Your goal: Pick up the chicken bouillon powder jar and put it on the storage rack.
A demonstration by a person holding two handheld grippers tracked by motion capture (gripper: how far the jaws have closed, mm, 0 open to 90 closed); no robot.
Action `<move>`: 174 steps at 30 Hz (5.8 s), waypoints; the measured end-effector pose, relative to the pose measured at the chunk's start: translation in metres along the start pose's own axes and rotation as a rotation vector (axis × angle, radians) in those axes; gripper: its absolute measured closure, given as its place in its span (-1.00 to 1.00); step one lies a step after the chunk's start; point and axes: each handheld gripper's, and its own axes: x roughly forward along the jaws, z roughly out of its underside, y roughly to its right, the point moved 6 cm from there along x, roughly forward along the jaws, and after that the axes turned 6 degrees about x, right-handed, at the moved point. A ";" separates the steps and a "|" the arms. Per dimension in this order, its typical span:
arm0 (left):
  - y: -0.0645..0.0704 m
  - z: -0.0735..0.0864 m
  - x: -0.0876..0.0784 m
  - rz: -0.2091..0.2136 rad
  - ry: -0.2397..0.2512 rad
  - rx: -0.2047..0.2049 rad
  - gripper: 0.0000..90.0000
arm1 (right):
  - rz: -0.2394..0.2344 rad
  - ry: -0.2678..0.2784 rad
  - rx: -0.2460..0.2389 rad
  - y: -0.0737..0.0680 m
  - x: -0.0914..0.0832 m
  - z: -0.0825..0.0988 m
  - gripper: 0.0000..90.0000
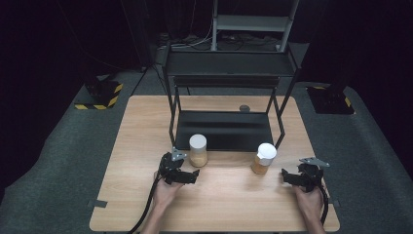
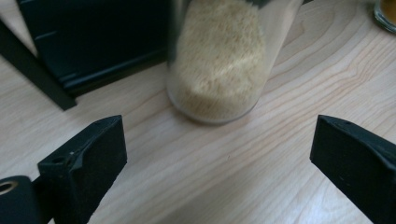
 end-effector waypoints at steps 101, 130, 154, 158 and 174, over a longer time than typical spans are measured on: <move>-0.002 -0.187 -0.094 0.171 0.104 0.209 -0.21 | -0.002 0.002 0.000 0.000 0.000 0.000 -0.91; -0.014 -0.297 -0.138 0.133 0.135 0.193 -0.21 | -0.004 0.002 0.000 0.000 0.000 0.000 -0.90; -0.024 -0.351 -0.130 -0.070 0.146 0.064 -0.21 | -0.006 0.004 -0.002 0.000 0.000 0.001 -0.89; -0.024 -0.358 -0.123 -0.108 0.147 0.047 -0.21 | -0.006 0.004 -0.003 0.000 0.000 0.001 -0.89; -0.030 -0.376 -0.095 -0.199 0.127 -0.001 -0.21 | -0.007 0.006 -0.006 0.000 -0.001 0.001 -0.88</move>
